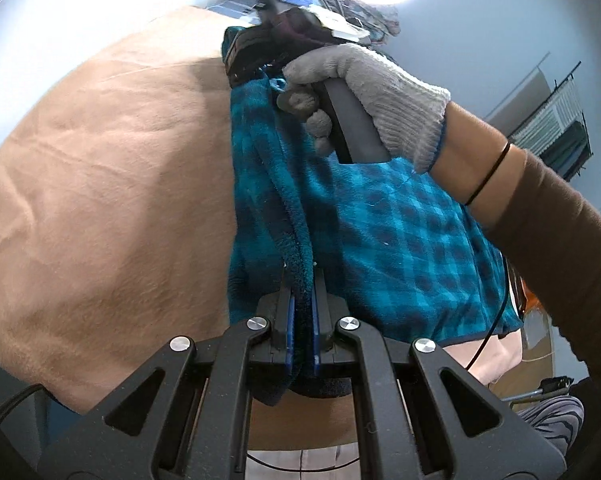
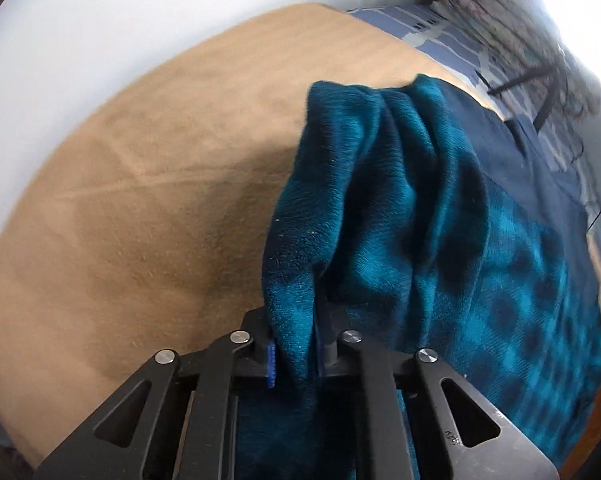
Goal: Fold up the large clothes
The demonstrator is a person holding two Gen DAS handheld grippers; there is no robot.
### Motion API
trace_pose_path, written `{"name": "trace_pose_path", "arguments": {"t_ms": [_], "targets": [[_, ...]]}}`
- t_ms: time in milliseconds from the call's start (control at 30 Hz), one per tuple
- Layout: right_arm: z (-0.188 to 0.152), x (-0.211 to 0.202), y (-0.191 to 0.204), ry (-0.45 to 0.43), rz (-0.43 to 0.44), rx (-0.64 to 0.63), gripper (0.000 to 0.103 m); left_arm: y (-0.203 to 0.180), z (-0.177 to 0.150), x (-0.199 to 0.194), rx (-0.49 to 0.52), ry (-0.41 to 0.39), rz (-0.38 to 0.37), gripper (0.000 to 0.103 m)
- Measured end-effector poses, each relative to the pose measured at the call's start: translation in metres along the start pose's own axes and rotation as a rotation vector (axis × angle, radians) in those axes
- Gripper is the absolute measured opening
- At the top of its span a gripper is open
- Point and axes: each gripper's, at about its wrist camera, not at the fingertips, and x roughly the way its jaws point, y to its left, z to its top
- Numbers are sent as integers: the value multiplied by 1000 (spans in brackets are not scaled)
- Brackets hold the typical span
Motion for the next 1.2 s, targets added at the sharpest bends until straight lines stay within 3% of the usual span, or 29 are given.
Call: {"name": "trace_pose_path", "arguments": {"t_ms": [233, 433, 567, 767, 1133, 1200], "targets": [[-24, -39, -79, -140, 309, 316, 10, -34, 1, 0, 112, 1, 2, 3], [-65, -60, -145, -249, 429, 503, 9, -64, -3, 8, 202, 26, -3, 3], [-96, -62, -173, -284, 436, 574, 9, -81, -8, 19, 242, 62, -12, 3], [-119, -51, -212, -266, 394, 636, 9, -99, -9, 34, 279, 100, -31, 3], [-108, -31, -205, -196, 262, 510, 9, -99, -9, 53, 254, 145, -64, 4], [-107, -32, -209, -183, 262, 491, 13, -99, -11, 52, 243, 156, -82, 11]]}}
